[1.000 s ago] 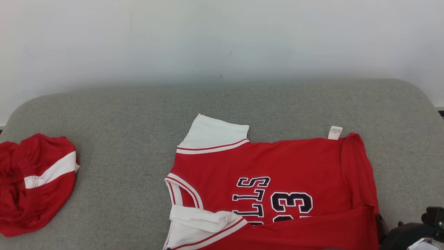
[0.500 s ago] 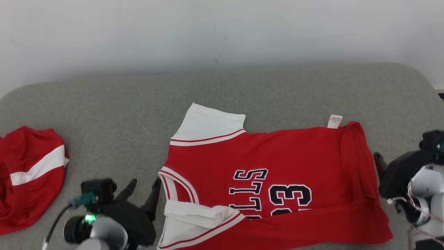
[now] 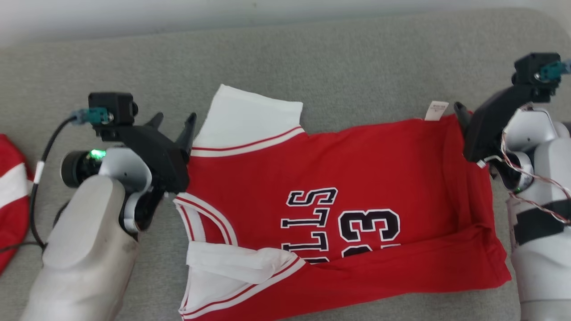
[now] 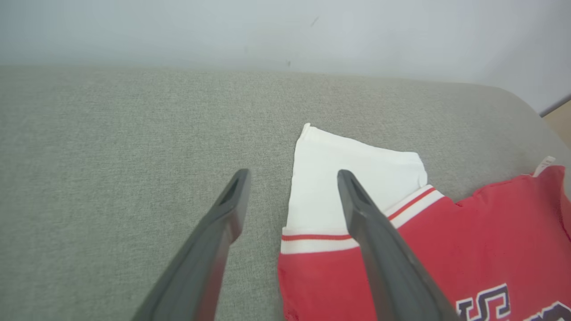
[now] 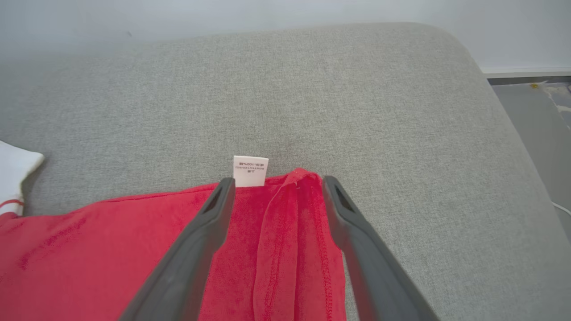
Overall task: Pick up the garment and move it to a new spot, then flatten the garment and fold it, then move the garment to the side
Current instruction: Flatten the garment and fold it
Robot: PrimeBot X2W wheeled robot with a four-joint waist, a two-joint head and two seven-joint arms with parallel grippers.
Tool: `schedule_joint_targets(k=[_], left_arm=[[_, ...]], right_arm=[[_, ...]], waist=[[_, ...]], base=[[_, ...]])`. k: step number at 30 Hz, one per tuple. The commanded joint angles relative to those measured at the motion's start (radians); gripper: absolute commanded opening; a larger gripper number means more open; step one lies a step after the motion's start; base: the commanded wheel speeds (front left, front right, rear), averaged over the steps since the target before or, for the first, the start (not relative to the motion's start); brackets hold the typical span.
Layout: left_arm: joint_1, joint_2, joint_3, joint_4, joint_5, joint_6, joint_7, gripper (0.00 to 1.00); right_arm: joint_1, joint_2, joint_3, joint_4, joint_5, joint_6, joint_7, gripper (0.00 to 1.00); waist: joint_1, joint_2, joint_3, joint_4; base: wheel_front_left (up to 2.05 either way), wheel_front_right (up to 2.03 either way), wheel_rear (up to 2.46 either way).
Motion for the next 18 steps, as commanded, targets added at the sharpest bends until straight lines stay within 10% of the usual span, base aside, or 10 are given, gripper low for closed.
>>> schedule_joint_targets(k=[1, 18], left_arm=[[-0.047, 0.001, -0.005, 0.036, 0.014, -0.005, -0.003, 1.00], [-0.270, 0.058, -0.054, 0.281, 0.095, -0.007, 0.003, 1.00]], right_arm=[[-0.038, 0.002, 0.025, 0.028, -0.012, -0.002, -0.015, 1.00], [-0.228, 0.039, 0.192, 0.205, 0.037, -0.002, -0.143, 1.00]], waist=[[-0.0003, -0.0001, 0.092, -0.063], [-0.0003, -0.0001, 0.197, -0.184]], base=[[0.00, 0.00, 0.00], [0.00, 0.00, 0.00]])
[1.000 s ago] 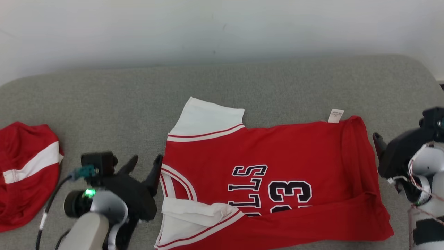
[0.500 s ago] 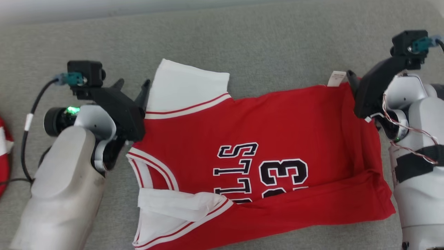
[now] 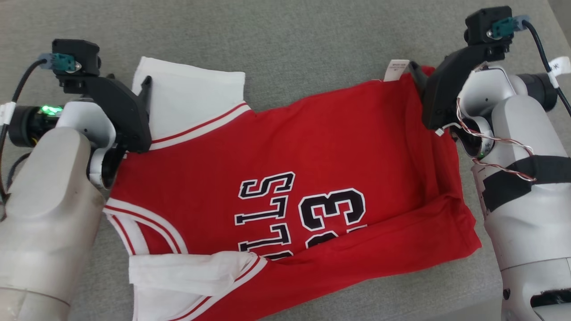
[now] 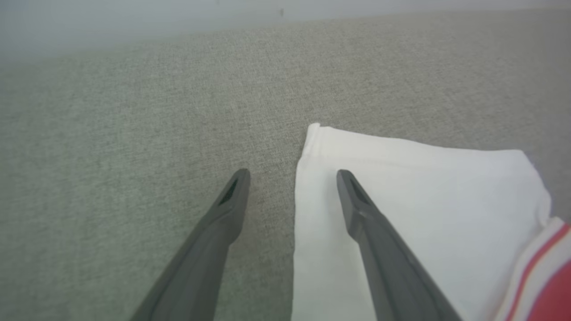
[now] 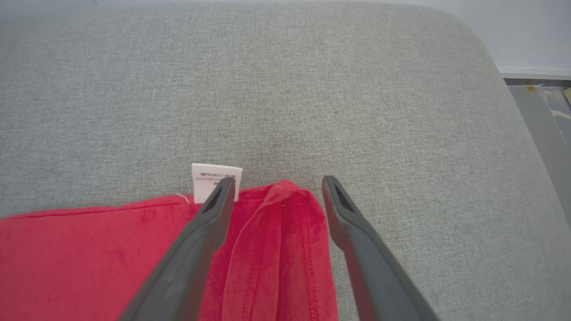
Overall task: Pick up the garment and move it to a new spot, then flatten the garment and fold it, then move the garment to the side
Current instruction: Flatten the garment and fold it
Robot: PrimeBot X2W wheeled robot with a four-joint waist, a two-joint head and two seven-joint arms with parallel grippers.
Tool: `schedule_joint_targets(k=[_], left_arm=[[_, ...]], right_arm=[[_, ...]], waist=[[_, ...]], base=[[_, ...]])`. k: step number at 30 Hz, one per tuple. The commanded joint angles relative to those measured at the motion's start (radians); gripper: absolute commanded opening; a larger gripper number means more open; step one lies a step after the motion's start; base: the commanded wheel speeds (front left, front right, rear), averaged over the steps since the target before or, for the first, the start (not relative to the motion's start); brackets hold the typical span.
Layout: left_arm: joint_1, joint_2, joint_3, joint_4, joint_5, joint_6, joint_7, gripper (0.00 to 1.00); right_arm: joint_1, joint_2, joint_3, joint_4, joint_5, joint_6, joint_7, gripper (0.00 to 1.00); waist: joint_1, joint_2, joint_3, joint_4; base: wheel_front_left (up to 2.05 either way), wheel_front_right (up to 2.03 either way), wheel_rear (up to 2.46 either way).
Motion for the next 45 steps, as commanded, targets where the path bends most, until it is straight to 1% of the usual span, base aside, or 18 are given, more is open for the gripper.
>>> schedule_joint_targets(k=[1, 4, 5, 6, 7, 10, 13, 16, 20, 26, 33, 39, 41, 42, 43, 45], left_arm=[[-0.021, 0.018, -0.009, 0.014, 0.022, 0.008, 0.006, 1.00], [-0.036, 0.039, -0.021, 0.032, 0.032, 0.005, 0.026, 1.00], [-0.036, 0.038, -0.022, 0.036, 0.027, 0.000, 0.037, 0.71], [-0.037, 0.040, -0.025, 0.039, 0.019, -0.013, 0.057, 0.33], [-0.041, 0.046, -0.030, 0.041, 0.016, -0.024, 0.076, 0.00], [-0.050, 0.069, -0.034, 0.035, 0.005, -0.047, 0.119, 0.00], [-0.065, 0.092, -0.028, 0.014, -0.001, -0.058, 0.141, 0.00], [-0.074, 0.101, -0.020, -0.016, -0.012, -0.060, 0.151, 0.00], [-0.060, 0.111, -0.014, -0.053, -0.022, -0.048, 0.157, 0.00], [-0.030, 0.119, -0.013, -0.098, -0.032, -0.031, 0.168, 0.00], [-0.012, 0.132, -0.009, -0.146, -0.041, -0.011, 0.181, 0.00], [-0.005, 0.135, -0.013, -0.181, -0.046, -0.003, 0.187, 0.00], [-0.001, 0.131, -0.016, -0.192, -0.047, 0.000, 0.191, 0.00], [0.001, 0.130, -0.017, -0.197, -0.049, 0.001, 0.192, 0.00], [0.003, 0.129, -0.018, -0.202, -0.051, 0.002, 0.192, 0.00], [0.004, 0.127, -0.020, -0.214, -0.054, 0.003, 0.191, 0.00]], right_arm=[[-0.023, 0.007, 0.018, 0.005, 0.012, -0.002, -0.013, 1.00], [-0.045, 0.010, 0.044, 0.012, 0.031, -0.002, -0.020, 1.00], [-0.050, 0.008, 0.048, 0.013, 0.038, -0.002, -0.020, 1.00], [-0.056, 0.006, 0.058, 0.012, 0.046, -0.002, -0.017, 1.00], [-0.063, 0.004, 0.067, 0.009, 0.053, -0.002, -0.015, 1.00], [-0.075, -0.012, 0.096, -0.005, 0.077, -0.002, -0.003, 1.00], [-0.078, -0.038, 0.126, -0.021, 0.092, -0.002, 0.015, 1.00], [-0.075, -0.066, 0.154, -0.034, 0.102, -0.002, 0.039, 1.00], [-0.045, -0.105, 0.206, -0.057, 0.115, -0.002, 0.086, 1.00], [-0.017, -0.147, 0.239, -0.093, 0.148, -0.002, 0.117, 1.00], [-0.027, -0.152, 0.280, -0.086, 0.181, -0.002, 0.098, 1.00], [-0.064, -0.169, 0.313, -0.032, 0.198, -0.002, 0.087, 1.00], [-0.076, -0.179, 0.329, -0.011, 0.199, -0.002, 0.091, 0.87], [-0.082, -0.182, 0.341, -0.003, 0.199, -0.002, 0.087, 0.58], [-0.086, -0.186, 0.345, 0.004, 0.204, -0.002, 0.081, 0.40], [-0.091, -0.190, 0.350, 0.014, 0.211, -0.002, 0.066, 0.00]], waist=[[-0.0001, -0.0002, 0.038, -0.041], [-0.0001, -0.0002, 0.053, -0.056], [-0.0001, -0.0002, 0.057, -0.058], [-0.0001, -0.0002, 0.062, -0.061], [-0.0001, -0.0002, 0.067, -0.064], [-0.0001, -0.0002, 0.078, -0.068], [-0.0001, -0.0002, 0.086, -0.066], [-0.0001, -0.0002, 0.092, -0.060], [-0.0001, -0.0002, 0.093, -0.055], [-0.0001, -0.0002, 0.090, -0.054], [-0.0001, -0.0002, 0.097, -0.047], [-0.0001, -0.0002, 0.103, -0.031], [-0.0001, -0.0002, 0.105, -0.026], [-0.0001, -0.0002, 0.106, -0.024], [-0.0001, -0.0002, 0.107, -0.022], [-0.0001, -0.0002, 0.109, -0.019]], base=[[0.00, 0.00, 0.00], [0.00, 0.00, 0.00], [0.00, 0.00, 0.00], [0.00, 0.00, 0.00], [0.00, 0.00, 0.00], [0.00, 0.00, 0.00], [0.00, 0.00, 0.00], [0.00, 0.00, 0.00], [0.00, 0.00, 0.00], [0.00, 0.00, 0.00], [0.00, 0.00, 0.00], [0.00, 0.00, 0.00], [0.00, 0.00, 0.00], [0.00, 0.00, 0.00], [0.00, 0.00, 0.00], [0.00, 0.00, 0.00]])
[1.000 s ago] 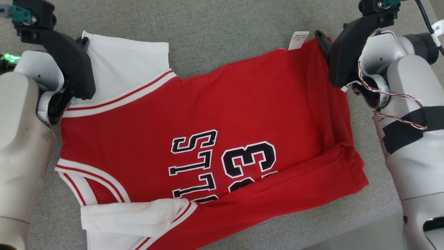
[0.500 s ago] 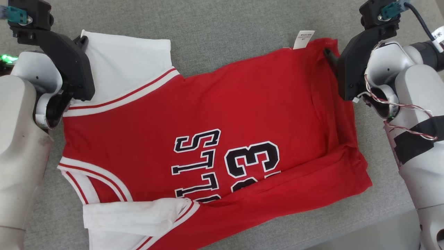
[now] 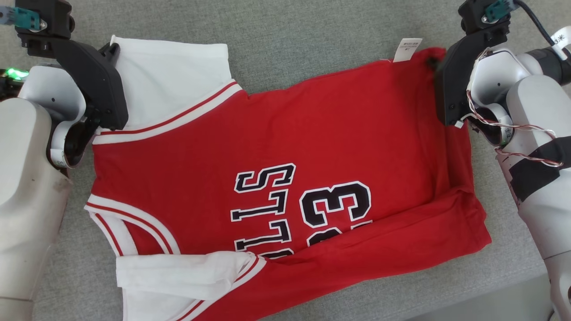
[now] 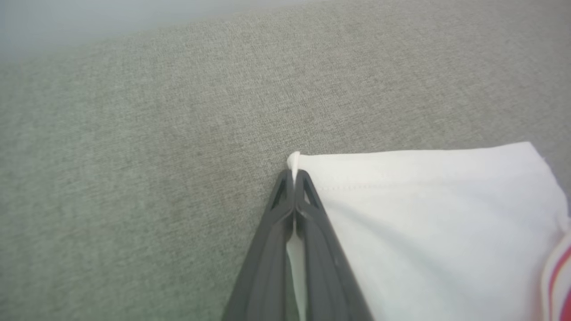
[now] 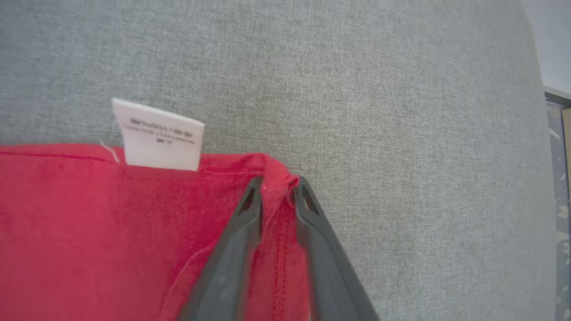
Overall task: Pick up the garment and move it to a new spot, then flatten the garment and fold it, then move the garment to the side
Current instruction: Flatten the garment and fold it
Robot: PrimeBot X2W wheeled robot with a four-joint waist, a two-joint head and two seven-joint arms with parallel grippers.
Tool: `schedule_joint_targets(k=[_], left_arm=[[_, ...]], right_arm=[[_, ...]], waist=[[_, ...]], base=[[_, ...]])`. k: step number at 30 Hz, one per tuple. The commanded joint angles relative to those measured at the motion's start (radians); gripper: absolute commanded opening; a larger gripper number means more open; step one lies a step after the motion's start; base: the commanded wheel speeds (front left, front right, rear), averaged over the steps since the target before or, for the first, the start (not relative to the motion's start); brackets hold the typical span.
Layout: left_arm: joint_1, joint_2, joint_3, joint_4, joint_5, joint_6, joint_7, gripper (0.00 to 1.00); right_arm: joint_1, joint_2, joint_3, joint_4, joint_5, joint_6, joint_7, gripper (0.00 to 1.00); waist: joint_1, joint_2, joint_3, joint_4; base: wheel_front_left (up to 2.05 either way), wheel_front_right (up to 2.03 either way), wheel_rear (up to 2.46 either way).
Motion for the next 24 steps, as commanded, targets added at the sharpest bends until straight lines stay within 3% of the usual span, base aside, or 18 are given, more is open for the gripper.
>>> schedule_joint_targets(k=[1, 10, 24], left_arm=[[0.030, 0.003, -0.004, 0.000, -0.011, 0.007, 0.001, 0.00], [0.041, -0.015, 0.022, -0.041, -0.023, 0.011, -0.112, 0.00], [0.363, -0.135, 0.098, -0.199, -0.098, -0.028, -0.574, 0.00]], right_arm=[[-0.005, -0.010, 0.008, 0.009, 0.006, -0.002, -0.013, 0.00], [-0.004, -0.002, -0.017, 0.041, 0.007, -0.002, -0.104, 0.00], [0.193, -0.038, -0.110, 0.029, 0.012, -0.002, -0.337, 0.00]], waist=[[0.0000, -0.0001, 0.001, 0.002], [0.0000, -0.0001, -0.017, 0.012], [0.0000, -0.0001, -0.163, 0.111]], base=[[0.00, 0.00, 0.00], [0.00, 0.00, 0.00], [0.00, 0.00, 0.00]])
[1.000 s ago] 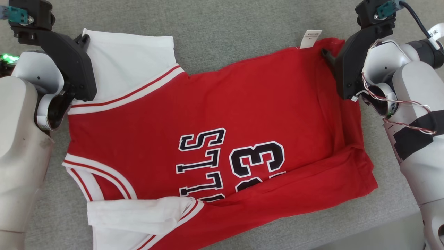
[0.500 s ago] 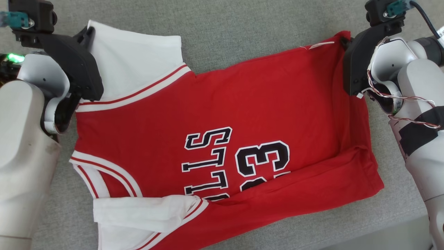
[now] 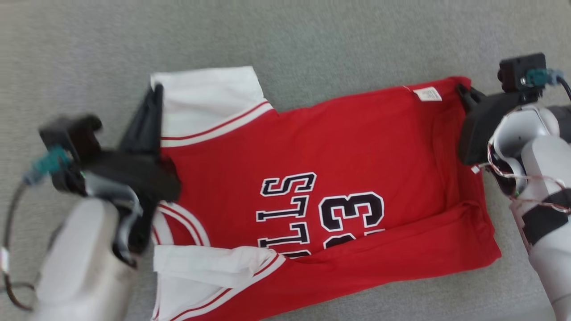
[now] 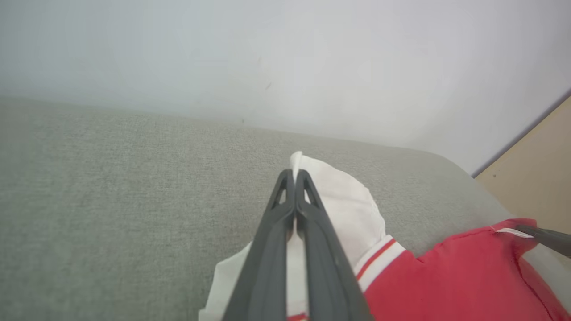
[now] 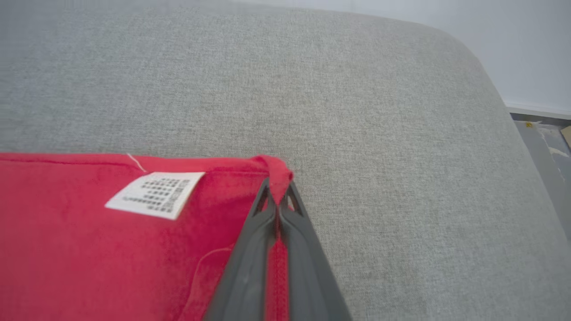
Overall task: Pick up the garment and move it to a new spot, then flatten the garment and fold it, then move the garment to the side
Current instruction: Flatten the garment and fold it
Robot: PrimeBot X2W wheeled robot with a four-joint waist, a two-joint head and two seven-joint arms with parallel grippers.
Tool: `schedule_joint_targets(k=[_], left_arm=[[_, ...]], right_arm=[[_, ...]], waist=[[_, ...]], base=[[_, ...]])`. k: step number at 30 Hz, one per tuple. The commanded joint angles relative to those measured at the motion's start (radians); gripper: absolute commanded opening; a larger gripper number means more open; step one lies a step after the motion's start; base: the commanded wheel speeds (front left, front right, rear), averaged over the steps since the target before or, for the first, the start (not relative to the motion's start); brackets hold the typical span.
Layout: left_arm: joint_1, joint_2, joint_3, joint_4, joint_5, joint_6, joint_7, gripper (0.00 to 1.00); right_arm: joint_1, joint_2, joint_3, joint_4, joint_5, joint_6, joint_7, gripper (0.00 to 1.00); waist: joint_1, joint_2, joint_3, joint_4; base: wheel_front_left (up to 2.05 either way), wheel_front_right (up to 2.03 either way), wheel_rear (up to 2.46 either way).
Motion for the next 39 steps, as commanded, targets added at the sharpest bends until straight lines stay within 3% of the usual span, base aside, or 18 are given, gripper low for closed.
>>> schedule_joint_targets(k=[1, 6, 13, 25, 34, 35, 36, 37, 39], left_arm=[[0.056, -0.015, -0.005, -0.018, 0.001, -0.006, -0.040, 0.00], [0.187, -0.057, -0.022, -0.072, -0.027, -0.018, -0.084, 0.00], [0.357, -0.085, -0.029, -0.173, -0.047, 0.000, -0.108, 0.00], [0.554, -0.061, -0.039, -0.275, -0.097, 0.031, -0.052, 0.00], [0.675, -0.091, -0.086, -0.302, -0.117, 0.058, -0.031, 0.00], [0.681, -0.093, -0.091, -0.300, -0.117, 0.059, -0.028, 0.00], [0.687, -0.092, -0.097, -0.294, -0.115, 0.061, -0.025, 0.00], [0.691, -0.093, -0.100, -0.291, -0.113, 0.061, -0.026, 0.00], [0.704, -0.099, -0.105, -0.280, -0.114, 0.066, -0.030, 0.00]], right_arm=[[0.035, -0.013, -0.015, -0.006, -0.014, -0.002, -0.028, 0.00], [0.116, -0.026, -0.034, -0.012, -0.049, -0.002, -0.090, 0.00], [0.220, -0.065, -0.036, -0.013, -0.090, -0.002, -0.157, 0.00], [0.320, -0.089, -0.040, -0.034, -0.144, -0.002, -0.145, 0.00], [0.409, -0.126, -0.020, -0.061, -0.200, -0.002, -0.084, 0.00], [0.416, -0.126, -0.020, -0.065, -0.202, -0.002, -0.077, 0.07], [0.423, -0.125, -0.021, -0.070, -0.203, -0.002, -0.070, 0.31], [0.428, -0.125, -0.024, -0.075, -0.206, -0.002, -0.063, 1.00], [0.443, -0.124, -0.034, -0.084, -0.211, -0.002, -0.048, 1.00]], waist=[[0.0000, -0.0001, -0.064, 0.051], [0.0000, -0.0001, -0.121, 0.082], [0.0000, -0.0001, -0.188, 0.125], [0.0000, -0.0001, -0.266, 0.154], [0.0000, -0.0001, -0.319, 0.168], [0.0000, -0.0001, -0.321, 0.169], [0.0000, -0.0001, -0.323, 0.170], [0.0000, -0.0001, -0.325, 0.171], [0.0000, -0.0001, -0.330, 0.174]], base=[[0.00, 0.00, 0.00], [0.00, 0.00, 0.00], [0.00, 0.00, 0.00], [0.00, 0.00, 0.00], [0.00, 0.00, 0.00], [0.00, 0.00, 0.00], [0.00, 0.00, 0.00], [0.00, 0.00, 0.00], [0.00, 0.00, 0.00]])
